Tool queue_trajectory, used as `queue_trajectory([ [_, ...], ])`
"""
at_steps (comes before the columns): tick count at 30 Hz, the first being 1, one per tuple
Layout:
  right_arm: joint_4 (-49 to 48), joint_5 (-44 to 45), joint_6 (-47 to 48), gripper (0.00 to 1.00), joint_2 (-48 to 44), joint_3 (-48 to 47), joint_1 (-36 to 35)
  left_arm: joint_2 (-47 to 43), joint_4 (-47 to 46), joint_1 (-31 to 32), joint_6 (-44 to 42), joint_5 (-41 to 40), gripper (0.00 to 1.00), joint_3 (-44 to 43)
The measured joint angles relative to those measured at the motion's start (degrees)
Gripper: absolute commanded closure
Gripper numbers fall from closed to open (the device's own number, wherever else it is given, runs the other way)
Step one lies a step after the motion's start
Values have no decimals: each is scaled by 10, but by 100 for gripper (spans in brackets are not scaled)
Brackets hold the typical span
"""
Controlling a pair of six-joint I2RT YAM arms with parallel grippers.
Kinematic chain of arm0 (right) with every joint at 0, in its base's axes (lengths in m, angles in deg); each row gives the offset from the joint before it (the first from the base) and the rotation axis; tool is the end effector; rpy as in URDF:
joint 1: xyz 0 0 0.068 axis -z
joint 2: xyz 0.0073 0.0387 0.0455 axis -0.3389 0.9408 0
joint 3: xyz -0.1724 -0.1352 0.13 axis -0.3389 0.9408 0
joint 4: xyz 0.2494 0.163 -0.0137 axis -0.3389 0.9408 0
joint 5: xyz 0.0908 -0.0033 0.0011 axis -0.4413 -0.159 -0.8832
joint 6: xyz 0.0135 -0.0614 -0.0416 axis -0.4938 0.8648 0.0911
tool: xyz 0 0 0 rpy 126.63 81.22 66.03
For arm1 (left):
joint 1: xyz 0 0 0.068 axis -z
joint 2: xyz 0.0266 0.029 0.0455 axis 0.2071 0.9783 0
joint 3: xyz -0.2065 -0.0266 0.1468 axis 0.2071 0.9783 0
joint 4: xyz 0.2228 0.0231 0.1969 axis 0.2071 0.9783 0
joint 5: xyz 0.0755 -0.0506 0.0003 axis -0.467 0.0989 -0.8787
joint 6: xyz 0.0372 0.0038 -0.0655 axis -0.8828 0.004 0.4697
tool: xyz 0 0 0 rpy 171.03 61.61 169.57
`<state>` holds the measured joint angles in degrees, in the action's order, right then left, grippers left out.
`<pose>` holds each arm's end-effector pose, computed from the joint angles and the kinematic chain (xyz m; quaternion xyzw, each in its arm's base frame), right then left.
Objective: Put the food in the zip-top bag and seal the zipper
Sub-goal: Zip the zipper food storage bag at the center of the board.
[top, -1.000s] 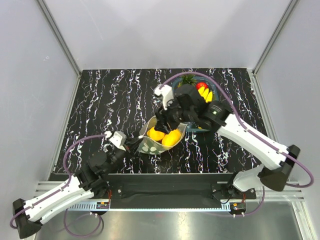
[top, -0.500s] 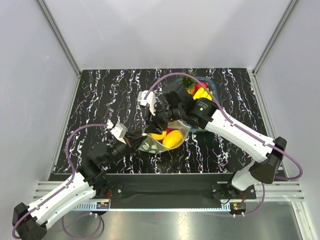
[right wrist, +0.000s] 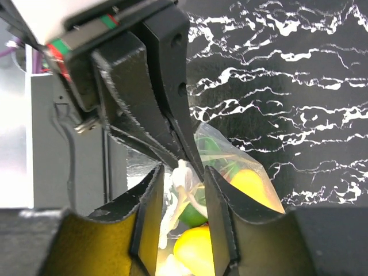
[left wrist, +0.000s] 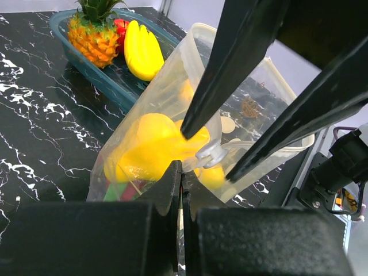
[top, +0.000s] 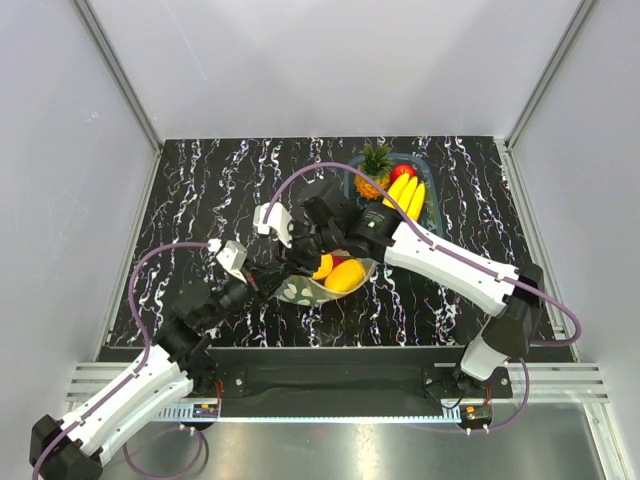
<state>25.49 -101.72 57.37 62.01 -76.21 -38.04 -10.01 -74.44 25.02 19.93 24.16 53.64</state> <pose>0.2046 0.3723 0.3322 -0.6379 0.6201 0.2976 0.3463 0.1720 -0.1485 0.2247 0.1836 0.6685 -0.4183 0.5869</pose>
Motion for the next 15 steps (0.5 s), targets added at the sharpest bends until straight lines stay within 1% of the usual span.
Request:
queue_trajectory([
  [3, 1, 15, 4, 67, 10, -1, -6, 0, 0, -8, 8, 8, 100, 0],
  [4, 2, 20, 5, 74, 14, -2, -7, 0, 0, -10, 10, 11, 100, 0],
  [6, 5, 25, 7, 81, 18, -6, -10, 0, 0, -16, 16, 16, 100, 0],
  [11, 5, 36, 8, 83, 19, -9, -11, -4, 0, -27, 24, 23, 100, 0],
  [12, 4, 38, 8, 86, 19, -9, -11, -5, 0, -29, 26, 23, 100, 0],
  [14, 4, 39, 8, 97, 19, -10, -12, -7, 0, -33, 31, 25, 100, 0],
  [15, 3, 40, 8, 100, 19, -10, -12, -8, 0, -36, 34, 27, 100, 0],
])
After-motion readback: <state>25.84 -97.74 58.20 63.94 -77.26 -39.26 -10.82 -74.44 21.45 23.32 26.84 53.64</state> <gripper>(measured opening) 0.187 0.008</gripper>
